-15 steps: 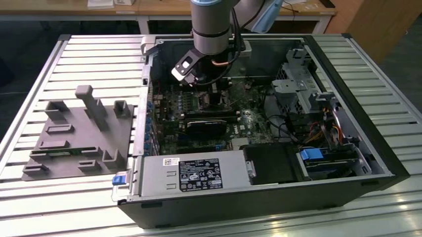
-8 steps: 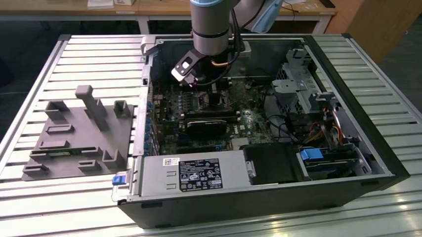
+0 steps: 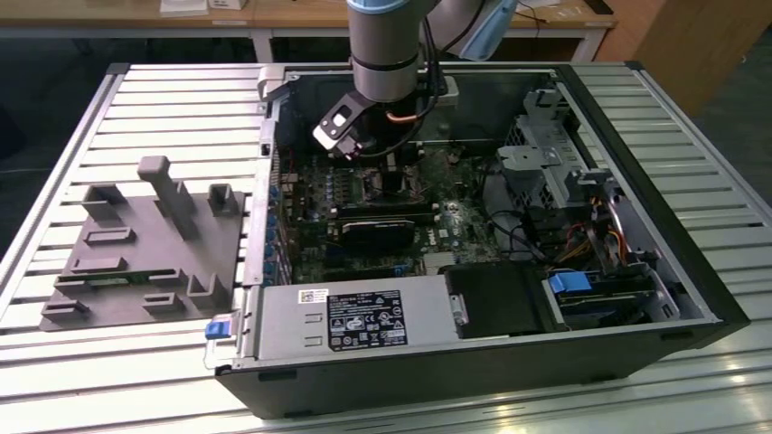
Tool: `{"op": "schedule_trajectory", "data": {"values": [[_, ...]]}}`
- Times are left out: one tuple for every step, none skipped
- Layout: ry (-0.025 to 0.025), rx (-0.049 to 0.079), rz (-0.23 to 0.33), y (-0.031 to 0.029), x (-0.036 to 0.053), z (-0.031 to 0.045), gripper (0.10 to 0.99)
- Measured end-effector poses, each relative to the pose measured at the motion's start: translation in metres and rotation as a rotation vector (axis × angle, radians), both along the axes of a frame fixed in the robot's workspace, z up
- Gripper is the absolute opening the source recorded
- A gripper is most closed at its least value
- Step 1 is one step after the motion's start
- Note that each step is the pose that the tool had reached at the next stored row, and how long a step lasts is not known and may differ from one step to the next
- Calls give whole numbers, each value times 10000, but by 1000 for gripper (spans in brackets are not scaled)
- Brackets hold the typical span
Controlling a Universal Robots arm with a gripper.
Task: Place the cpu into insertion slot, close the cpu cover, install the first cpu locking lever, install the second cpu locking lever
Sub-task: 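Place the cpu into insertion slot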
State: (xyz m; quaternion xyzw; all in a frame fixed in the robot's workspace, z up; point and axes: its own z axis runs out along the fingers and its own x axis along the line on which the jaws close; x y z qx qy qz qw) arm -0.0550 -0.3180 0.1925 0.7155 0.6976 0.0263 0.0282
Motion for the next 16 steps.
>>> {"op": "schedule_trajectory", "data": {"values": [[0,1,0,0,0,0,537],[0,1,0,0,0,-1,537],[-1,1,0,0,0,-1,537],[-1,1,0,0,0,-1,549],[-1,1,0,0,0,-1,549],[-1,1,-1,0,0,-2,608],[-1,1,-1,0,0,-2,608],[0,1,0,0,0,-2,608],[-1,1,0,0,0,-2,608],[0,1,0,0,0,-2,608],[0,1,0,0,0,-2,608],[-1,-8,-1,1,0,-3,608],[-3,-40,-8,1,0,-4,608],[-3,-79,-16,1,0,-4,608],[-1,-108,-21,0,0,-3,608],[-1,-126,-24,0,0,-1,608]]}}
